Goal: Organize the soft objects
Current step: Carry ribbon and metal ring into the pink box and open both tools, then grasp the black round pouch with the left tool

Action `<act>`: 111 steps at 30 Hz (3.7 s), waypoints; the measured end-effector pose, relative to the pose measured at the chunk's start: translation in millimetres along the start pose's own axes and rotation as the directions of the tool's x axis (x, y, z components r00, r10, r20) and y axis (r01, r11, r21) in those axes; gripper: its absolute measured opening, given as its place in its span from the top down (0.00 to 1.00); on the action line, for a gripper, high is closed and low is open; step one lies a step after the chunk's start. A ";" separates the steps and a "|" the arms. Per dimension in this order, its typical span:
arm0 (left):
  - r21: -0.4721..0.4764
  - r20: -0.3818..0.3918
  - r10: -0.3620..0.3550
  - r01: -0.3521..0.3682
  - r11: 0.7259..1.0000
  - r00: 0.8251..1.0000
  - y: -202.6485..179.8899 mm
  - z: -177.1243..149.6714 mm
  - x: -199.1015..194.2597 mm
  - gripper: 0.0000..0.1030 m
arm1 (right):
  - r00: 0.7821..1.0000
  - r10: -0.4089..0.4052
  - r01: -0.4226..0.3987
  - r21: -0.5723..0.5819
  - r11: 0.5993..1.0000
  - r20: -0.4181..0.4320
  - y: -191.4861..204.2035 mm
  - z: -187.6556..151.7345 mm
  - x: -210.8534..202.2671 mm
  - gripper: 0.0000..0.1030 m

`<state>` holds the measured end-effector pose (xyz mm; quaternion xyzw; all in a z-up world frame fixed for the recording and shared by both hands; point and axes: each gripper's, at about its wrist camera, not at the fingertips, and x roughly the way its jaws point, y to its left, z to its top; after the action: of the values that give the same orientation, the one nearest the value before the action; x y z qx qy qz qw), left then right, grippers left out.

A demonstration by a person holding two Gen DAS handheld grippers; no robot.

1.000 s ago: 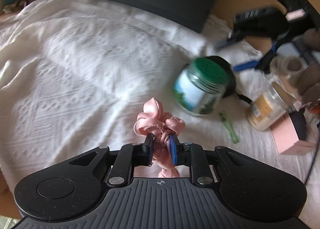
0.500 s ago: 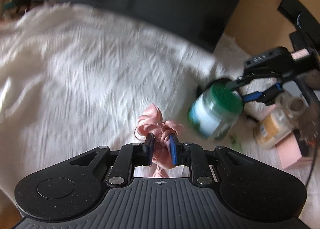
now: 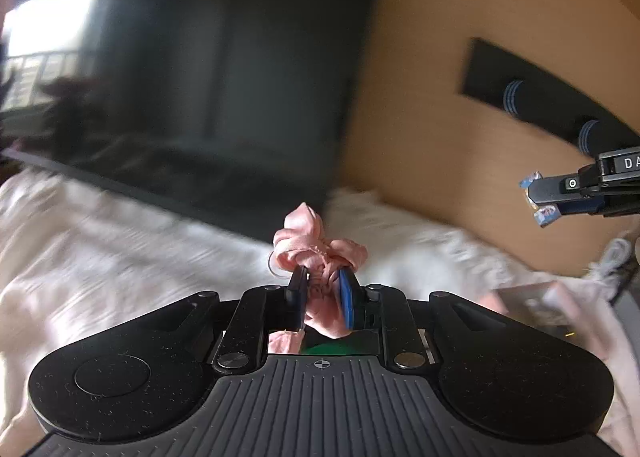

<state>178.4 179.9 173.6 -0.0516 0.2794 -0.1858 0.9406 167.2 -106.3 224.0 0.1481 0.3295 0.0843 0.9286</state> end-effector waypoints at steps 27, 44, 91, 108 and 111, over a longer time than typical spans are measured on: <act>-0.032 -0.394 -0.495 0.527 0.849 0.774 -266.9 -36.3 144.9 0.80 | 0.919 -0.355 0.318 0.211 0.924 0.171 -218.9 -70.9 -90.7 0.57; 0.374 -0.518 -0.107 0.337 0.864 0.849 -318.2 -94.9 216.9 0.35 | 0.925 -0.360 0.324 0.245 0.914 0.120 -239.1 -108.8 -70.8 0.57; 0.160 -0.210 -0.193 0.228 0.960 0.958 -74.9 -42.5 61.4 0.39 | 0.965 -0.263 0.263 -0.085 0.961 0.014 -38.2 -112.4 9.0 0.38; 0.127 -0.530 -0.202 0.312 0.942 0.824 27.3 -33.0 203.7 0.40 | 0.967 -0.223 0.200 -0.176 0.964 -0.121 4.3 -200.8 88.4 0.35; 0.145 -0.566 -0.198 0.333 0.932 0.800 17.9 -36.6 228.3 0.40 | 0.967 -0.220 0.199 -0.153 0.968 -0.133 -0.5 -212.4 93.9 0.35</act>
<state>341.2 110.3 23.6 0.0767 0.4996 -0.3554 0.7862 104.1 -36.2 11.7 0.0407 0.4049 0.0191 0.9133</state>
